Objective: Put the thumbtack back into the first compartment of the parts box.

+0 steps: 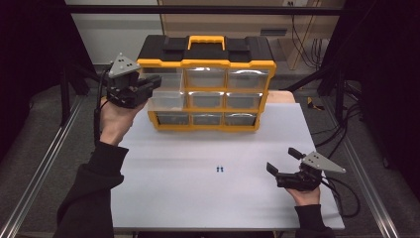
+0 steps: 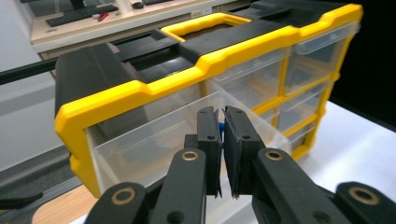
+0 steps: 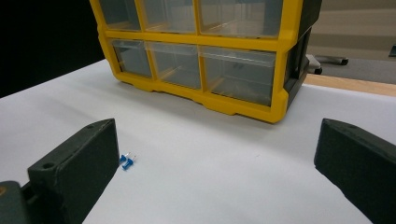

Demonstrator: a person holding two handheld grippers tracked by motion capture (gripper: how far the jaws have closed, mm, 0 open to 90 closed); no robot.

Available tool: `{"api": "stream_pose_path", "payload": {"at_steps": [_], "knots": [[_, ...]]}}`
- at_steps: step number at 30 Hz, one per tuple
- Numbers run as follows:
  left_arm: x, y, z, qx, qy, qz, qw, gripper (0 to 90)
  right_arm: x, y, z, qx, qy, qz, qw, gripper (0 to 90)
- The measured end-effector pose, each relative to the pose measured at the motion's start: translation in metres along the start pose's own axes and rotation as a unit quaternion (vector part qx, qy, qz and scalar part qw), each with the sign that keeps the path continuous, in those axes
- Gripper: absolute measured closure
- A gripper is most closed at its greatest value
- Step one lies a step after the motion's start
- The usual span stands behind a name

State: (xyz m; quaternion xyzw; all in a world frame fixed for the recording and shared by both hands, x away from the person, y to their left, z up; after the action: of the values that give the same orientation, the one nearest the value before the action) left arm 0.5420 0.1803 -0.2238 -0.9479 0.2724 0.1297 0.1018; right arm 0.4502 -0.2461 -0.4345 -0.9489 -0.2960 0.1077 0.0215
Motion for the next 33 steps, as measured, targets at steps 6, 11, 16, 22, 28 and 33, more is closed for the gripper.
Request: {"api": "stream_pose_path", "payload": {"at_steps": [6, 11, 16, 22, 28, 33], "knots": [[0.011, -0.009, 0.005, -0.008, -0.016, -0.018, 0.9997, 84.3, 0.0, 0.0, 0.0, 0.001, -0.001, 0.0, 1.0, 1.0], [0.016, -0.011, 0.009, -0.007, -0.031, -0.025, 0.9992, 84.3, 0.0, 0.0, 0.0, 0.002, -0.002, 0.0, 1.0, 1.0], [0.019, -0.009, 0.01, 0.0, -0.046, -0.035, 0.9983, 84.2, 0.0, 0.0, 0.0, 0.001, -0.001, 0.001, 1.0, 1.0], [0.021, -0.009, 0.012, 0.004, -0.057, -0.042, 0.9975, 79.9, 0.0, 0.0, 0.0, -0.002, 0.002, 0.0, 1.0, 1.0], [0.019, -0.011, 0.009, -0.005, -0.033, -0.046, 0.9984, 69.1, -0.001, 0.0, 0.0, 0.0, 0.003, 0.0, 1.0, 1.0], [0.002, -0.009, 0.005, -0.022, 0.001, -0.031, 0.9993, 52.6, -0.001, 0.0, -0.001, 0.002, 0.003, 0.0, 1.0, 1.0]]}}
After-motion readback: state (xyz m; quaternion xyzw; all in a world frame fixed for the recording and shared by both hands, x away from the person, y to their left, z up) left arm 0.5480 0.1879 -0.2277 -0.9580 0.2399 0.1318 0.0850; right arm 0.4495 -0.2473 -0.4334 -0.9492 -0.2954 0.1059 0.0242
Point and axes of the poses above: each handheld gripper's, and its own axes: x roughly forward along the jaws, z roughly out of its underside, y roughly to its right, the point moved 3 cm from there along x, roughly forward along the jaws, and after that the axes turned 3 degrees about y, right-handed, at the moved point
